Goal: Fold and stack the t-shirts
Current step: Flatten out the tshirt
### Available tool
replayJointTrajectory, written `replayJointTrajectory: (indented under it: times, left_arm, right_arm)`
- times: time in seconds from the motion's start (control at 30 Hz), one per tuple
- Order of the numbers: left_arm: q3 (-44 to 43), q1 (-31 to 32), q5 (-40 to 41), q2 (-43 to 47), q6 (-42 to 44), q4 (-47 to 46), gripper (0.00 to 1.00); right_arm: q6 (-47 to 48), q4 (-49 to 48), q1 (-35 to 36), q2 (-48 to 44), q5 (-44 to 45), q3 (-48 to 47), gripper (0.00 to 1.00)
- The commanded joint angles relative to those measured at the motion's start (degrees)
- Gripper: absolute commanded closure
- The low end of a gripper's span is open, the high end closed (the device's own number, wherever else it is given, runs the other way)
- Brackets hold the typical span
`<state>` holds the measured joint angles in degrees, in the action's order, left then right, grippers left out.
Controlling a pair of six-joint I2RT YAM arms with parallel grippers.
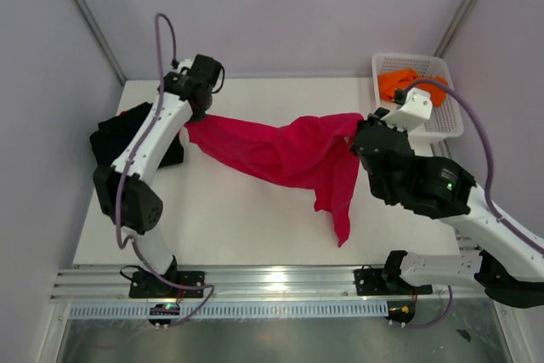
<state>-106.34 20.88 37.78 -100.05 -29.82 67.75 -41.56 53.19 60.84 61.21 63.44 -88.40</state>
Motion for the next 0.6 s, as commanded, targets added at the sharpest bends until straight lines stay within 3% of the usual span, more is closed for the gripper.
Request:
replayJointTrajectory:
  times: [0.0, 0.13, 0.17, 0.2, 0.23, 0.27, 0.33, 0.37, 0.47, 0.57]
  left_arm:
    - [-2.4, -0.3, -0.1, -5.0, -1.5, -2.0, 1.0]
    - [-6.0, -0.4, -2.9, -12.1, -1.7, -1.7, 1.0]
    - [-6.4, -0.4, -3.6, -12.9, -1.7, -1.7, 1.0]
    - [-6.6, -0.4, -4.5, -13.8, -1.7, -1.8, 0.99]
    - [-6.5, -0.3, -5.5, -14.2, -1.6, -2.2, 0.93]
    - [-6.2, -0.3, -6.2, -14.4, -1.7, -2.4, 0.72]
    - [-4.9, -0.3, -6.9, -14.1, -1.7, -3.0, 0.59]
    - [-3.5, -0.3, -6.9, -13.9, -1.8, -3.7, 0.51]
    - [-0.9, -0.3, -7.0, -12.7, -1.7, -4.0, 0.44]
    - [1.3, -0.3, -7.3, -11.2, -1.6, -4.0, 0.43]
  right_arm:
    - [0.6, -6.9, -2.9, 0.2, -3.2, 5.9, 0.97]
    - [-1.8, -8.5, -4.0, 2.4, -4.9, 13.0, 0.95]
    - [-2.4, -8.6, -4.0, 3.6, -5.3, 14.0, 0.9]
    - [-3.0, -9.2, -4.0, 4.1, -5.7, 15.9, 0.79]
    - [-3.3, -9.6, -3.9, 4.6, -6.6, 16.7, 0.48]
    - [-4.1, -9.5, -3.9, 5.2, -6.7, 17.4, 0.33]
    - [-6.4, -8.5, -3.9, 7.2, -6.9, 18.2, 0.18]
    - [-6.4, -8.6, -3.9, 7.8, -7.0, 18.4, 0.15]
    - [-5.5, -7.8, -4.0, 11.1, -6.8, 17.7, 0.14]
    - [-4.7, -6.4, -4.0, 13.7, -6.7, 16.6, 0.14]
